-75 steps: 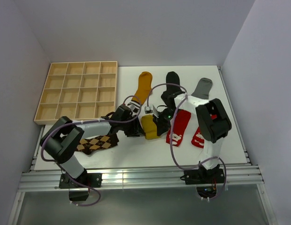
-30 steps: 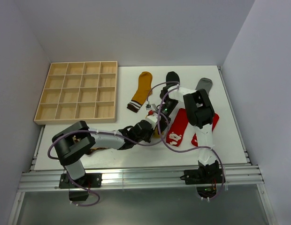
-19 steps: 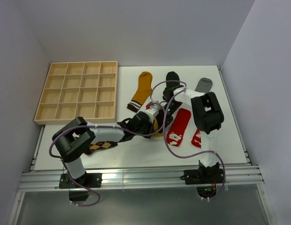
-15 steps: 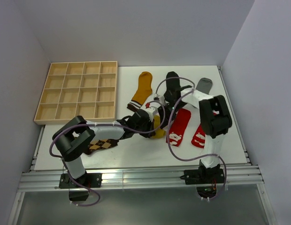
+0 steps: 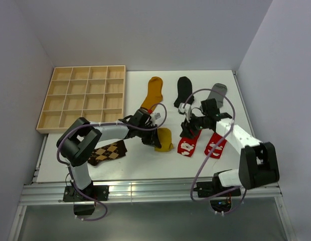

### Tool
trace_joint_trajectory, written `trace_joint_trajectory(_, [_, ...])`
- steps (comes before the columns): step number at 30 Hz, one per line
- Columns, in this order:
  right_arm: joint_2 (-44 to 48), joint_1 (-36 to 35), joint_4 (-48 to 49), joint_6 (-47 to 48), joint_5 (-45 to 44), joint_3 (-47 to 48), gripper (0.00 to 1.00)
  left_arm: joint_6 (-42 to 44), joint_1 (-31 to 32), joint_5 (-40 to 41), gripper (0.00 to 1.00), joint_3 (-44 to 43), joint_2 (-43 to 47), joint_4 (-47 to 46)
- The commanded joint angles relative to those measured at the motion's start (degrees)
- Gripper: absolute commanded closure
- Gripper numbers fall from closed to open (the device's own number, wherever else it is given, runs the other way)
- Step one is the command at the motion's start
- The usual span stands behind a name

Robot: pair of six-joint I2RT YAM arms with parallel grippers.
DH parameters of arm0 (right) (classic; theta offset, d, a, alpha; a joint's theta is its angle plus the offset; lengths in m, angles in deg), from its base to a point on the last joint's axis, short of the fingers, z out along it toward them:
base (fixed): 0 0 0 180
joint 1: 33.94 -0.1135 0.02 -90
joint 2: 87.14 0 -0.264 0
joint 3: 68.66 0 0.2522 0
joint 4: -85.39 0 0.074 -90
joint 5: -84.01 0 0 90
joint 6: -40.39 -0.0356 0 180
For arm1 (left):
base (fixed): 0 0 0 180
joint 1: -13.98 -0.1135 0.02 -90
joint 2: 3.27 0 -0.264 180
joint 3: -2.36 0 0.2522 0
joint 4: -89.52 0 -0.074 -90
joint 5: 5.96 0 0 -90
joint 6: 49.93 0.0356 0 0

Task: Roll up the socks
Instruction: Roll the sock at the center of the board.

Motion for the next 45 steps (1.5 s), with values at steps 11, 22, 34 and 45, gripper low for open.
trace_joint_trajectory(11, [20.6, -16.6, 16.6, 11.3, -10.0, -19.8, 0.36, -1.2, -2.0, -6.6, 1.00, -14.9, -13.9, 22.8])
trace_joint_trajectory(22, [20.7, -27.3, 27.5, 13.8, -20.5, -26.4, 0.34, -1.3, -2.3, -8.4, 1.00, -19.5, -17.8, 26.6])
trace_joint_trajectory(34, [14.7, -33.5, 36.0, 15.3, -28.3, -28.8, 0.37, -1.6, -2.6, -10.1, 0.99, -18.8, -18.4, 25.4])
trace_joint_trajectory(45, [7.3, -32.4, 23.5, 10.1, -23.5, -18.3, 0.72, -6.3, -2.9, -8.1, 0.72, -13.4, -13.8, 18.2])
